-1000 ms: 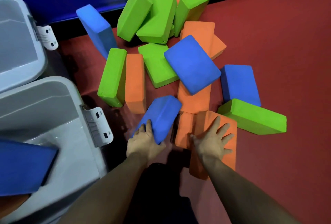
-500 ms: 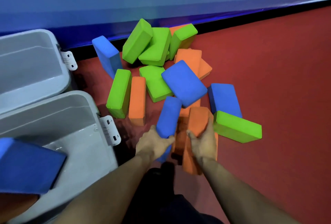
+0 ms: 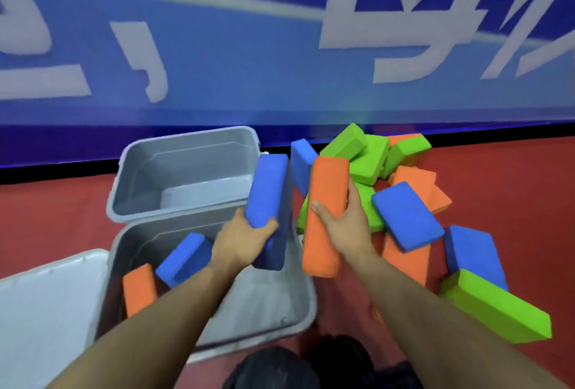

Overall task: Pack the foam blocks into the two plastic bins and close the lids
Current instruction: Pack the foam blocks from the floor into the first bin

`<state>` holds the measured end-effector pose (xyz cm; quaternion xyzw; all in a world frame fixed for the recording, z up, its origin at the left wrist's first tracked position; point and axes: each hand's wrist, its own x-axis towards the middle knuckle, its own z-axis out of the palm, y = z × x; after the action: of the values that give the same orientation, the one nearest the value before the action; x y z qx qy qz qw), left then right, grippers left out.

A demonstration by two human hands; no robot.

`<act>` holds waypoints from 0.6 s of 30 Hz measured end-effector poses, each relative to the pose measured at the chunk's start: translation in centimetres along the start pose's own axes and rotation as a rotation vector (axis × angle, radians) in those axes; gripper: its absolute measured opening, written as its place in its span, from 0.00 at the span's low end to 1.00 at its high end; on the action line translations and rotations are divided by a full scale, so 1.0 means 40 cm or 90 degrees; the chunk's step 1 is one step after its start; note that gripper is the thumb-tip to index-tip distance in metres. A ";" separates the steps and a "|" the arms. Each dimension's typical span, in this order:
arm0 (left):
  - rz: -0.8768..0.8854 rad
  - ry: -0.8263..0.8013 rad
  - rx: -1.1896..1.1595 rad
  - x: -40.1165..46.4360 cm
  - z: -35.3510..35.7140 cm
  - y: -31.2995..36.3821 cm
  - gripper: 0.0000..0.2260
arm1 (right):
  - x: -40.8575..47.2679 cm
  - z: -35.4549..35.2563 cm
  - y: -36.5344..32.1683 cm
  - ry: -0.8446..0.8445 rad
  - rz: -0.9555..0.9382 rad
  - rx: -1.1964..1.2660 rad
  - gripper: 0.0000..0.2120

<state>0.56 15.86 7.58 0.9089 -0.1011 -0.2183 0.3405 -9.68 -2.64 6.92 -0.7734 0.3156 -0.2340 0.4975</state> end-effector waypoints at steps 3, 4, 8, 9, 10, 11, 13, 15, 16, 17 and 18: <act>-0.079 -0.001 0.020 -0.004 -0.109 -0.140 0.27 | -0.042 0.125 -0.043 -0.078 -0.002 -0.001 0.39; -0.091 -0.023 0.035 -0.005 -0.129 -0.179 0.26 | -0.054 0.164 -0.040 -0.098 0.003 0.000 0.37; -0.128 -0.044 0.100 -0.006 -0.141 -0.282 0.37 | -0.093 0.260 -0.035 -0.119 0.020 -0.004 0.26; -0.129 -0.026 0.105 -0.001 -0.138 -0.290 0.39 | -0.097 0.268 -0.034 -0.129 0.023 -0.027 0.24; -0.127 -0.009 0.109 0.006 -0.136 -0.292 0.39 | -0.099 0.268 -0.031 -0.143 0.020 -0.052 0.24; -0.121 0.002 0.114 0.014 -0.134 -0.287 0.37 | -0.098 0.261 -0.025 -0.165 0.011 -0.090 0.24; -0.092 0.007 0.127 0.031 -0.123 -0.267 0.33 | -0.085 0.227 -0.006 -0.239 -0.025 -0.226 0.25; -0.046 -0.009 0.157 0.045 -0.097 -0.242 0.29 | -0.072 0.175 0.019 -0.349 -0.047 -0.408 0.26; -0.021 -0.023 0.171 0.052 -0.078 -0.228 0.29 | -0.064 0.146 0.033 -0.386 -0.039 -0.469 0.27; -0.001 -0.038 0.183 0.061 -0.054 -0.212 0.29 | -0.054 0.116 0.050 -0.390 -0.019 -0.498 0.28; 0.017 -0.052 0.192 0.070 -0.027 -0.191 0.30 | -0.042 0.088 0.069 -0.366 0.005 -0.506 0.29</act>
<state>3.81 21.28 2.32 0.9388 -0.1583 -0.2330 0.1984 -9.18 -0.07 2.92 -0.9353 0.2333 0.1297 0.2321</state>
